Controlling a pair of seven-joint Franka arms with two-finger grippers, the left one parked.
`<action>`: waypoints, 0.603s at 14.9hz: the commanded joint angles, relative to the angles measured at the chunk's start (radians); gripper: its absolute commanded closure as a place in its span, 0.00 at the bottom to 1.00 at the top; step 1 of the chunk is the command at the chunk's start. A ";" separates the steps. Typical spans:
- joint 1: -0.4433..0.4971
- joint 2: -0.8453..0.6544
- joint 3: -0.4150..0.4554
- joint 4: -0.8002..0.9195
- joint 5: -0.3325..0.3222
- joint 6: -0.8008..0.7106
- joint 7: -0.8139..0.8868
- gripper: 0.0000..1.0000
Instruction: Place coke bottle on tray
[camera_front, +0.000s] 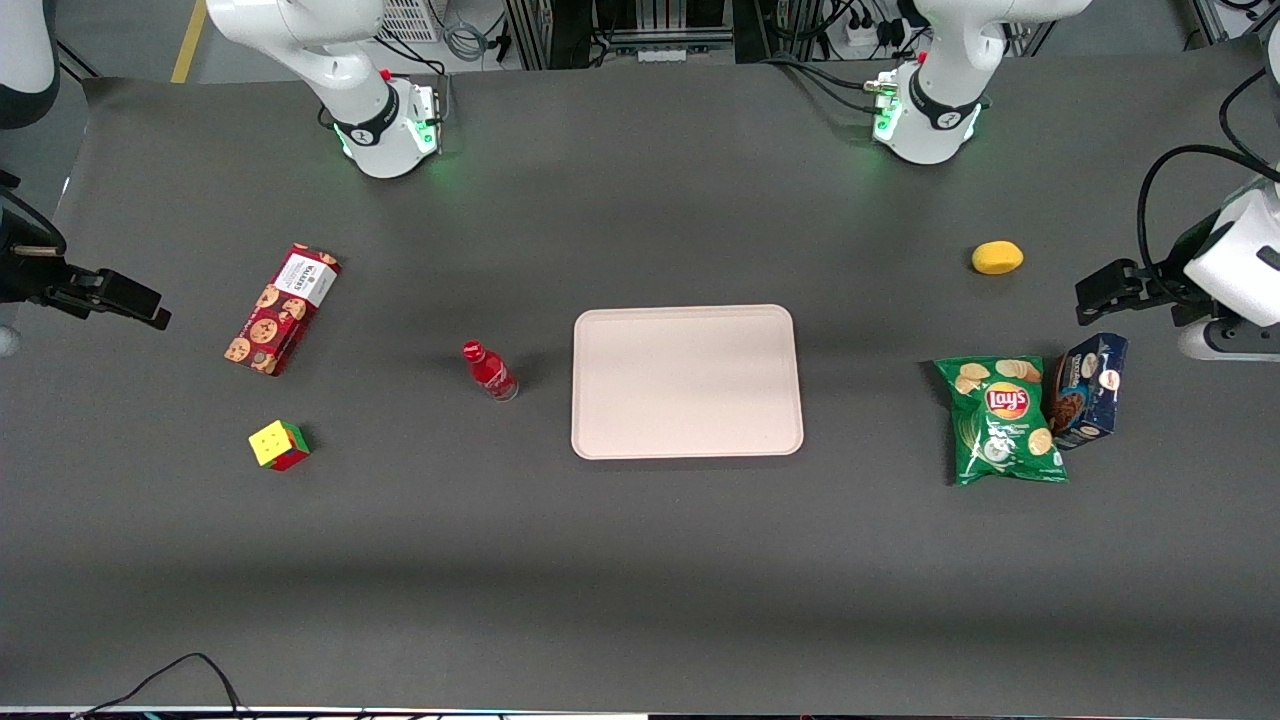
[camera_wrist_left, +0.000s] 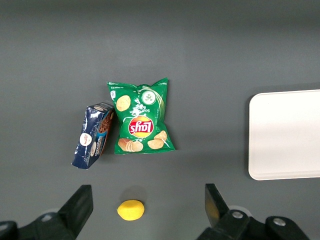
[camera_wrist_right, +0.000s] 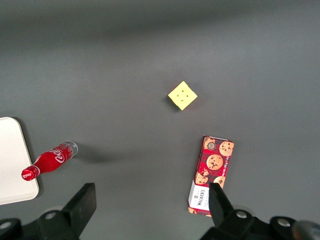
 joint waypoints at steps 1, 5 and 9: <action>-0.018 -0.007 0.013 -0.002 0.019 -0.013 -0.028 0.00; -0.019 -0.004 0.013 0.001 0.020 -0.013 -0.025 0.00; -0.018 -0.004 0.013 0.003 0.019 -0.013 -0.028 0.00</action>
